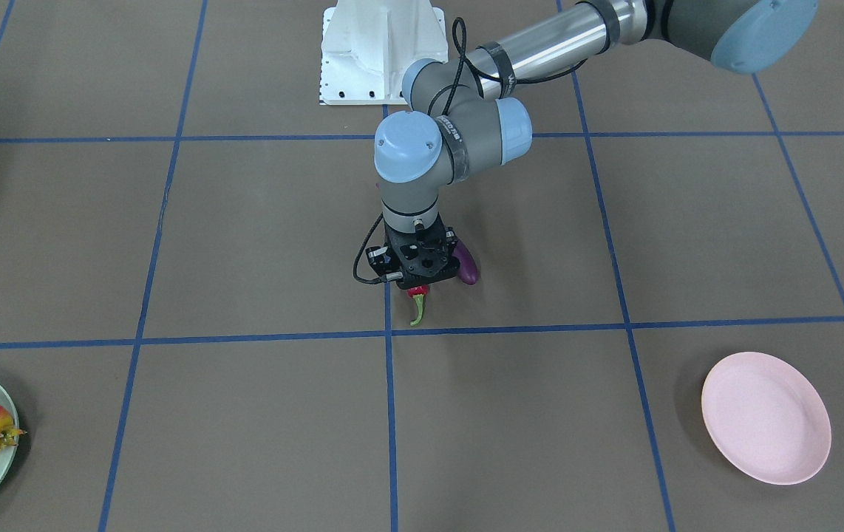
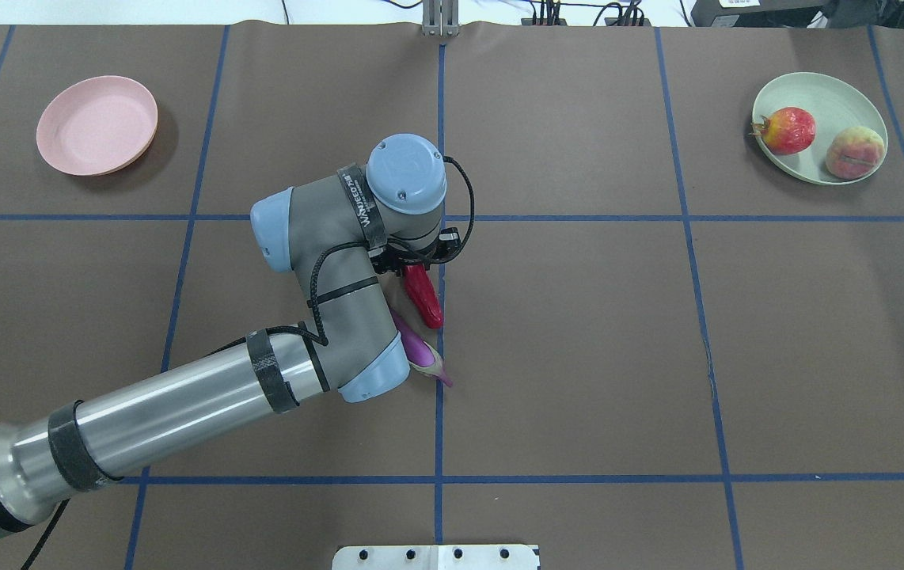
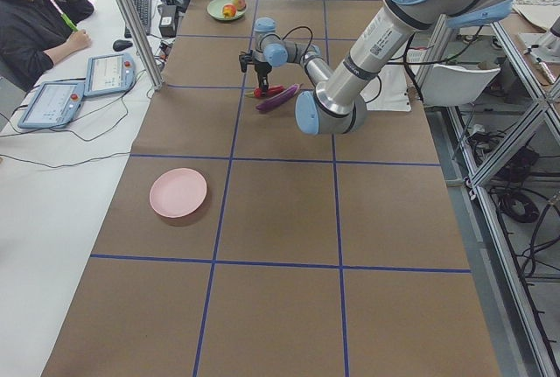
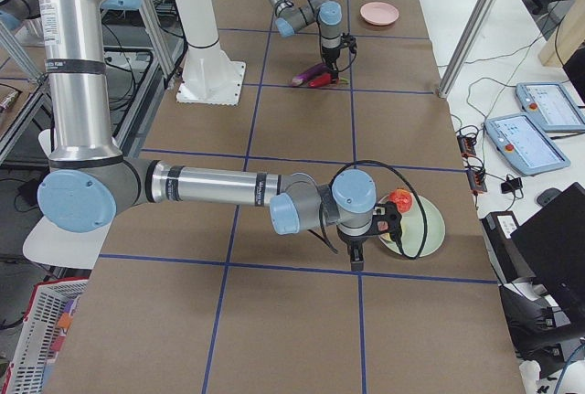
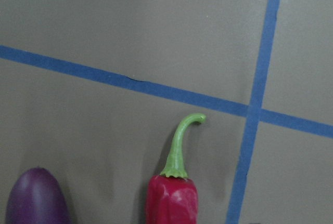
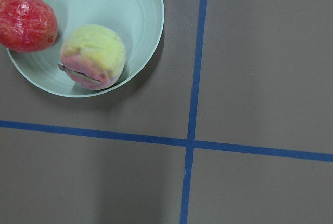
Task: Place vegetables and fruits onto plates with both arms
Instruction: 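Carry the red chili pepper with the left gripper to the pink plate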
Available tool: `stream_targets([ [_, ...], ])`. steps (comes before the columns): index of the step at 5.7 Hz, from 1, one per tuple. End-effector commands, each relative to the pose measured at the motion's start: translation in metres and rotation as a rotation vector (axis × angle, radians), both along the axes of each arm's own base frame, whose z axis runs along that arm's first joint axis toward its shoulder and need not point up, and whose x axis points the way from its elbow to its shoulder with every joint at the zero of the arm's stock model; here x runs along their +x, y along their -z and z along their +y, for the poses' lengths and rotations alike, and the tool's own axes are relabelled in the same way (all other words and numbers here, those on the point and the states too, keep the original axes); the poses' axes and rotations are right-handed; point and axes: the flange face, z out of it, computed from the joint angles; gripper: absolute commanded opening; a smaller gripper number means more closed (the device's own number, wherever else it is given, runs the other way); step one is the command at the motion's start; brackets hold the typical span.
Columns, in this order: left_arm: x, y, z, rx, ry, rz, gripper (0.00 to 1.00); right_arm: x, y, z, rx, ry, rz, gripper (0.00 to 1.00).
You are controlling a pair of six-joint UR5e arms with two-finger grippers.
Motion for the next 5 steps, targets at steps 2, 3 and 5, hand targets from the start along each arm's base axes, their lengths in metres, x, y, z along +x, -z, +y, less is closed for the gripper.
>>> stream_targets([
  [2,-0.039,0.007,-0.032,0.117,-0.098,-0.062,0.0,0.0,0.002,-0.001,0.003,0.0,-0.002,1.0],
  [3,-0.083,0.015,-0.071,0.223,-0.144,-0.073,0.0,-0.001,0.002,-0.001,0.003,0.002,-0.003,1.0],
  [5,-0.19,-0.038,-0.175,0.474,-0.391,-0.249,0.0,-0.001,-0.003,0.002,-0.005,0.002,-0.004,1.0],
])
